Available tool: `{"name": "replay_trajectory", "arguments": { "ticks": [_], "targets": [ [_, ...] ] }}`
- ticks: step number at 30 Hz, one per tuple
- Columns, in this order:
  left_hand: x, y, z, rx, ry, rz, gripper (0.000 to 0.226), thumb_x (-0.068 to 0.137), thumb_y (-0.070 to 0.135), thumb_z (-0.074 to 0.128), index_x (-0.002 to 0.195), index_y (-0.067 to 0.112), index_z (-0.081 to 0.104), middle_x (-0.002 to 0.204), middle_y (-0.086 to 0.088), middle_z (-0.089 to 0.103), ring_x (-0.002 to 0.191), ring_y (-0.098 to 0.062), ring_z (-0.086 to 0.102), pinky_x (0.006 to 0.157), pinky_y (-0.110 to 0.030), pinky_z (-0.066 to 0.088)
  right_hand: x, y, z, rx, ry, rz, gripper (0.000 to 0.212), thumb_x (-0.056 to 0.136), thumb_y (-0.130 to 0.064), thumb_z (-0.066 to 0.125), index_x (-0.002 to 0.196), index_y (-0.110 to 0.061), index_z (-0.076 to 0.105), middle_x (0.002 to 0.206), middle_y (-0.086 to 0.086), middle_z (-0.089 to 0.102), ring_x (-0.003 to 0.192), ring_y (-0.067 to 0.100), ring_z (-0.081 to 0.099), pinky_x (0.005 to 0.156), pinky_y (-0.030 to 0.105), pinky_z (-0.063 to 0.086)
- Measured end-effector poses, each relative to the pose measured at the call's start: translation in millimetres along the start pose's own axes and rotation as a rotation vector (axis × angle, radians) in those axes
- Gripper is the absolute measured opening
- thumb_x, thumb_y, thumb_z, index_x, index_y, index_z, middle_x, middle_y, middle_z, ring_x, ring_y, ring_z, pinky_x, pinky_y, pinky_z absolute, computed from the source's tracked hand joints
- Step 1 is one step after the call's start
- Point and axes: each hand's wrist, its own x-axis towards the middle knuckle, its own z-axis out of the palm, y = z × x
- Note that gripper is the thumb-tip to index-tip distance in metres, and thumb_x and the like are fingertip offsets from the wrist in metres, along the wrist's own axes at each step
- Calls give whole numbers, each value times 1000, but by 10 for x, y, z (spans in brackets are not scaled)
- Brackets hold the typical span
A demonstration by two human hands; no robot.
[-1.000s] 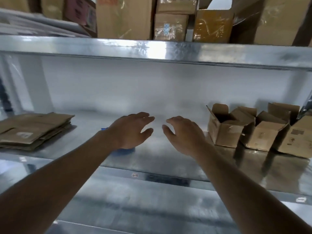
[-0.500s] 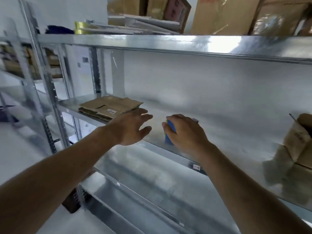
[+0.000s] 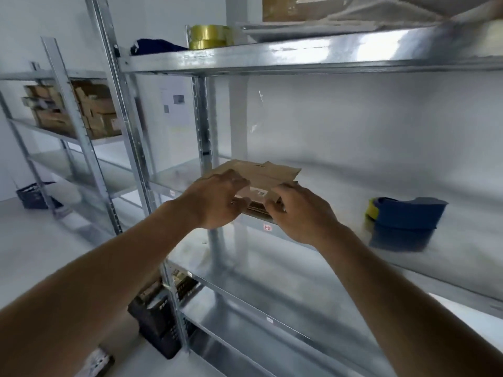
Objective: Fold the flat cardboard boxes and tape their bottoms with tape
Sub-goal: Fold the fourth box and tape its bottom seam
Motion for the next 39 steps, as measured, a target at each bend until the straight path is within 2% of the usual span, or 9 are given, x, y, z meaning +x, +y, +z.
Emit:
{"name": "replay_trajectory", "arguments": {
  "ticks": [5,11,19,24,28,29,31,34,39],
  "targets": [
    [264,-676,102,-25,-22,30,48,106,46,46,150,28,50,154,4,47,136,-24,52,111,-44,46,503,-198,264,-35,6,65,42,104,-54,41,133,-30,60,137,-5,63,117,25,61,87,43,55],
    [848,-1286,347,-55,-45,60,53,107,49,43,155,28,43,162,7,37,144,-22,44,117,-45,41,1123,-114,586,-103,-13,131,51,105,-59,35,135,-27,60,132,-2,64,113,24,63,87,41,54],
    [1880,-1882,929,-57,-112,99,57,106,53,41,157,28,38,162,3,36,144,-23,43,114,-47,42,1991,351,1196,-106,-12,319,55,104,-59,33,108,-15,66,107,2,63,100,24,63,84,40,53],
    [2330,-2104,1136,-81,-172,103,59,106,58,39,158,31,36,165,1,31,146,-27,40,117,-51,39,2333,534,1336,-118,-31,450,59,101,-63,35,108,-16,69,111,5,63,104,27,61,91,46,54],
    [2577,-2186,1194,-58,-283,139,72,101,67,24,153,21,43,158,-8,39,147,-32,37,117,-54,36,2463,618,1409,-77,-21,554,55,98,-66,33,92,-22,66,96,3,62,91,26,64,86,46,58],
    [2627,-2218,1221,-51,-306,148,79,95,73,19,148,21,47,155,-9,42,145,-33,39,116,-55,37,2479,632,1427,-66,-16,575,54,98,-65,34,92,-23,67,95,3,63,89,25,64,86,45,58],
    [2704,-2283,1296,-88,-326,124,70,96,74,26,145,28,46,153,-8,41,140,-31,43,114,-55,41,2497,628,1444,-57,-12,608,49,100,-61,36,100,-24,69,97,2,64,89,22,64,86,44,57],
    [2772,-2332,1366,-93,-298,157,60,103,65,32,150,30,42,154,-8,37,137,-31,47,112,-53,44,2497,593,1466,-64,5,637,46,102,-59,38,106,-26,69,101,1,65,91,21,63,88,44,57],
    [2814,-2434,1317,-112,-254,200,70,96,75,28,151,33,41,147,-8,43,130,-30,51,106,-49,47,2473,391,1440,-64,66,716,52,94,-64,34,98,-26,69,96,-1,65,88,23,63,87,45,56]
  ]
}}
